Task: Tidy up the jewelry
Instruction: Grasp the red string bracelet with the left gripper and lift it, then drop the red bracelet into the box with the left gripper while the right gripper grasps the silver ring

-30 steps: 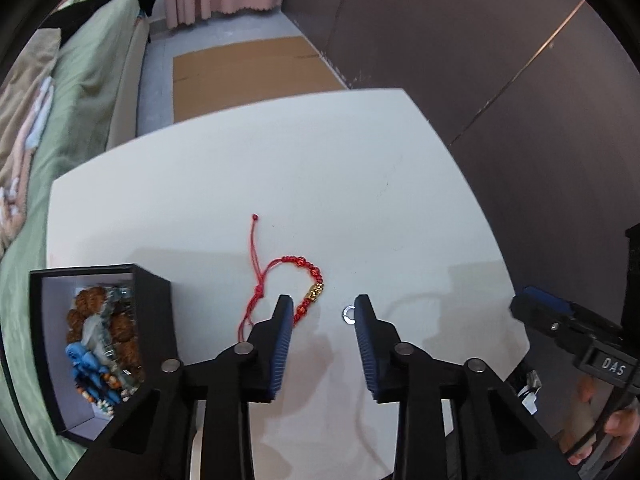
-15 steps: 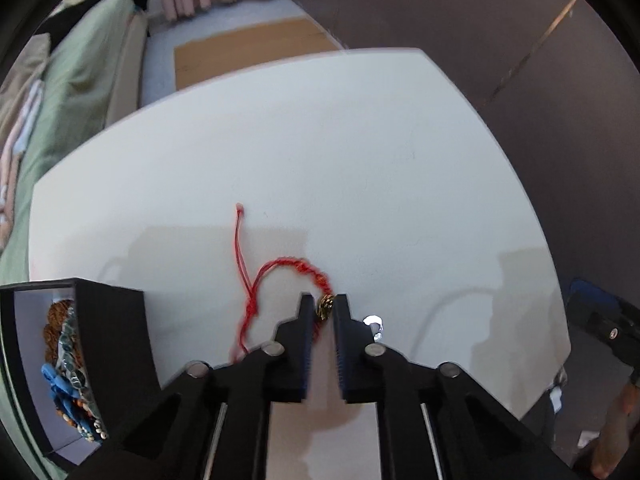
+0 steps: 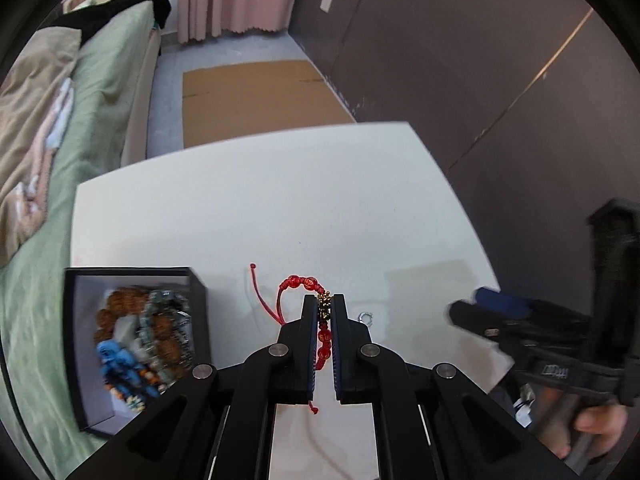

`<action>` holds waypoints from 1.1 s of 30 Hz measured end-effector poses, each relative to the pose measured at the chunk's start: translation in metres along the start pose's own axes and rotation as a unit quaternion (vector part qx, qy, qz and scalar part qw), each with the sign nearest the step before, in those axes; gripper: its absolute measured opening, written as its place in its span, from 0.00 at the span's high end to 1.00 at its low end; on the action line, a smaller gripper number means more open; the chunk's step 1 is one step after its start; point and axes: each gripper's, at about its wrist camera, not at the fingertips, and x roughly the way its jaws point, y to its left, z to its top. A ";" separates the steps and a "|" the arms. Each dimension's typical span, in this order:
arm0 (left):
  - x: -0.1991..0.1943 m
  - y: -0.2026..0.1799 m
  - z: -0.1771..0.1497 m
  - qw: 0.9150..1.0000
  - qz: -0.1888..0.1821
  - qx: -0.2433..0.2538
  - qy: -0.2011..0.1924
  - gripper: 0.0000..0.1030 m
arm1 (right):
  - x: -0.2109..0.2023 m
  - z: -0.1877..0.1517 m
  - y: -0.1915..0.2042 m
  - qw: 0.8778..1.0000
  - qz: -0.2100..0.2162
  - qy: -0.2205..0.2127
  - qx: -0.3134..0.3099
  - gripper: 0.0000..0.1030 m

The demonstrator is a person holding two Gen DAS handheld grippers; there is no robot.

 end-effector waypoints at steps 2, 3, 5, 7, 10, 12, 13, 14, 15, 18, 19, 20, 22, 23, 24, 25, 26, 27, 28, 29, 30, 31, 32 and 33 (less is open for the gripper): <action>-0.011 0.005 -0.002 1.000 0.002 -0.003 -0.011 0.94 | 0.008 0.001 0.009 1.000 -0.001 0.008 -0.010 0.42; -0.015 0.009 0.000 1.000 0.003 -0.004 -0.016 0.94 | 0.013 0.002 0.014 1.000 -0.002 0.013 -0.015 0.44; -0.026 0.017 0.000 1.000 0.004 -0.010 -0.028 0.94 | 0.024 0.004 0.023 0.999 -0.002 0.026 -0.026 0.53; -0.035 0.024 0.000 0.999 0.007 -0.017 -0.039 0.94 | 0.031 0.004 0.028 0.999 0.000 0.036 -0.029 0.58; -0.045 0.035 -0.001 0.998 0.006 -0.028 -0.048 0.94 | 0.043 0.006 0.036 0.998 -0.004 0.050 -0.034 0.69; -0.052 0.041 -0.002 0.998 0.008 -0.033 -0.054 0.94 | 0.049 0.006 0.042 0.997 -0.010 0.058 -0.041 0.70; -0.055 0.044 -0.003 0.998 0.009 -0.035 -0.057 0.94 | 0.051 0.007 0.044 0.997 -0.014 0.059 -0.045 0.70; -0.057 0.047 -0.003 0.998 0.010 -0.037 -0.059 0.94 | 0.053 0.007 0.049 0.997 -0.018 0.061 -0.052 0.70; -0.059 0.050 -0.003 0.997 0.010 -0.039 -0.061 0.94 | 0.055 0.008 0.052 0.996 -0.021 0.062 -0.056 0.70; -0.068 0.059 -0.008 0.997 0.012 -0.046 -0.068 0.94 | 0.060 0.008 0.061 0.995 -0.039 0.064 -0.071 0.70; -0.072 0.062 -0.009 0.996 0.012 -0.049 -0.071 0.94 | 0.061 0.008 0.063 0.994 -0.045 0.064 -0.077 0.70; -0.074 0.065 -0.009 0.996 0.013 -0.051 -0.073 0.94 | 0.063 0.007 0.066 0.993 -0.055 0.063 -0.084 0.70; -0.079 0.071 -0.012 0.995 0.015 -0.056 -0.078 0.94 | 0.067 0.004 0.071 0.990 -0.081 0.061 -0.101 0.70; -0.082 0.074 -0.012 0.995 0.016 -0.058 -0.080 0.94 | 0.071 0.002 0.073 0.988 -0.090 0.065 -0.108 0.71; -0.084 0.077 -0.013 0.995 0.017 -0.061 -0.083 0.94 | 0.072 0.000 0.075 0.987 -0.097 0.064 -0.113 0.71; -0.086 0.080 -0.014 0.994 0.018 -0.064 -0.084 0.94 | 0.072 -0.001 0.079 0.985 -0.106 0.059 -0.122 0.73; -0.087 0.084 -0.015 0.994 0.020 -0.067 -0.086 0.94 | 0.073 -0.004 0.083 0.983 -0.117 0.058 -0.132 0.76; -0.088 0.088 -0.016 0.993 0.021 -0.072 -0.087 0.94 | 0.073 -0.006 0.086 0.980 -0.126 0.055 -0.143 0.80; -0.089 0.092 -0.017 0.993 0.021 -0.075 -0.088 0.94 | 0.074 -0.007 0.089 0.977 -0.139 0.052 -0.153 0.86; -0.090 0.094 -0.018 0.993 0.021 -0.078 -0.088 0.94 | 0.073 -0.008 0.090 0.976 -0.144 0.050 -0.157 0.86; -0.091 0.097 -0.019 0.993 0.022 -0.080 -0.089 0.94 | 0.073 -0.007 0.090 0.977 -0.139 0.051 -0.155 0.86; -0.091 0.099 -0.019 0.992 0.022 -0.083 -0.089 0.94 | 0.072 -0.007 0.089 0.978 -0.133 0.051 -0.153 0.86; -0.091 0.102 -0.019 0.992 0.022 -0.085 -0.088 0.94 | 0.070 -0.007 0.089 0.979 -0.126 0.049 -0.150 0.86; -0.090 0.103 -0.020 0.992 0.022 -0.087 -0.088 0.94 | 0.066 -0.008 0.088 0.981 -0.119 0.044 -0.148 0.86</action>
